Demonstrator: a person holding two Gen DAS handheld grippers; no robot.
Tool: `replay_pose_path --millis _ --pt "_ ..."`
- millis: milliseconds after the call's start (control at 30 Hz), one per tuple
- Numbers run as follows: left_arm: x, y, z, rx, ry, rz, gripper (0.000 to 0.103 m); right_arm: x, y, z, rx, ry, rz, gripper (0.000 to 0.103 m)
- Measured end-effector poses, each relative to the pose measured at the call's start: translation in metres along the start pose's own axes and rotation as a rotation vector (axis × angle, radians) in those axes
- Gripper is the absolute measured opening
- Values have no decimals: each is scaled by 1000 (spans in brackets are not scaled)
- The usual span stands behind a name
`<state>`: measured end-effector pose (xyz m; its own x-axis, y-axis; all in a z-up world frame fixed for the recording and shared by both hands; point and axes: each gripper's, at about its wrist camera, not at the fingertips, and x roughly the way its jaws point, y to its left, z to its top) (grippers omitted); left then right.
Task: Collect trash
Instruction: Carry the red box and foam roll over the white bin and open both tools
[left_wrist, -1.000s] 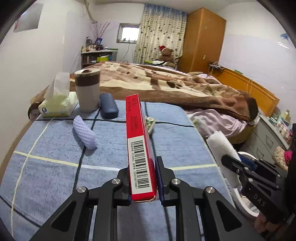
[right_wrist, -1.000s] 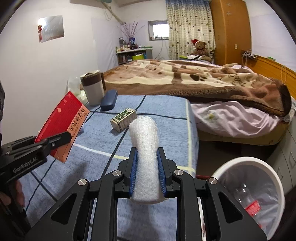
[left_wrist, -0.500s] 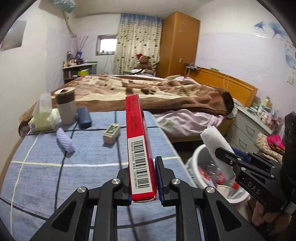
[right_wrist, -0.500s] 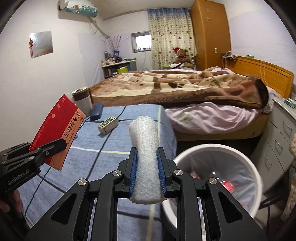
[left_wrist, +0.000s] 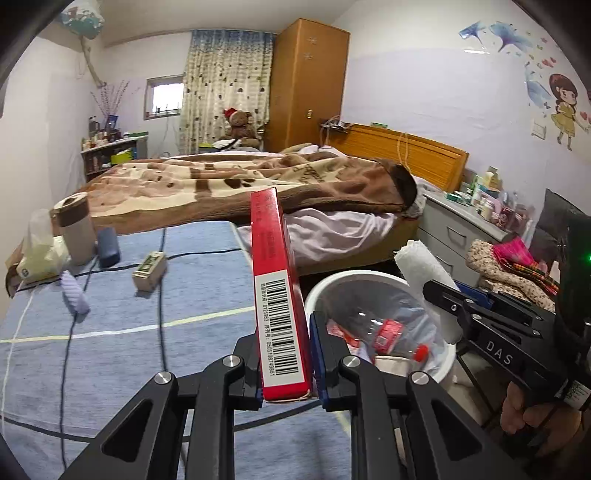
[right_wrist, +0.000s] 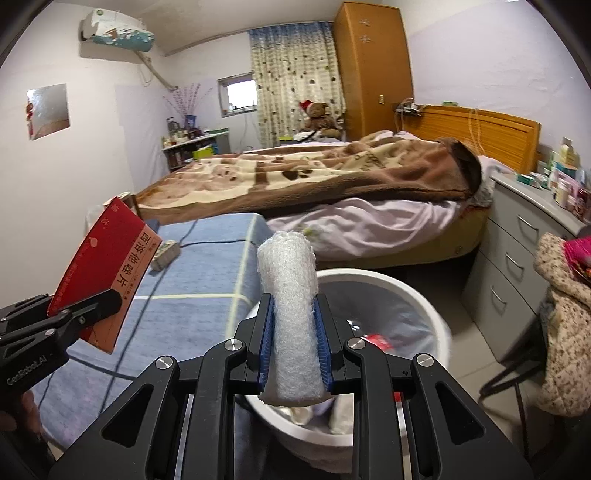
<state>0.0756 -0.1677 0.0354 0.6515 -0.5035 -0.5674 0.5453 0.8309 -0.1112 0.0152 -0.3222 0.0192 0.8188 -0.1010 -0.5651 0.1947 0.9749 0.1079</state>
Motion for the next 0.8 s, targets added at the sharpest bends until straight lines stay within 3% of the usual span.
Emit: replay_pose_path --millis 433,800 --pt "43 -68 -11 96 91 -107 20 4 -51 -12 80 55 -87 22" --pt "68 -91 -14 119 126 -125 21 14 -63 -16 77 103 -102 23"
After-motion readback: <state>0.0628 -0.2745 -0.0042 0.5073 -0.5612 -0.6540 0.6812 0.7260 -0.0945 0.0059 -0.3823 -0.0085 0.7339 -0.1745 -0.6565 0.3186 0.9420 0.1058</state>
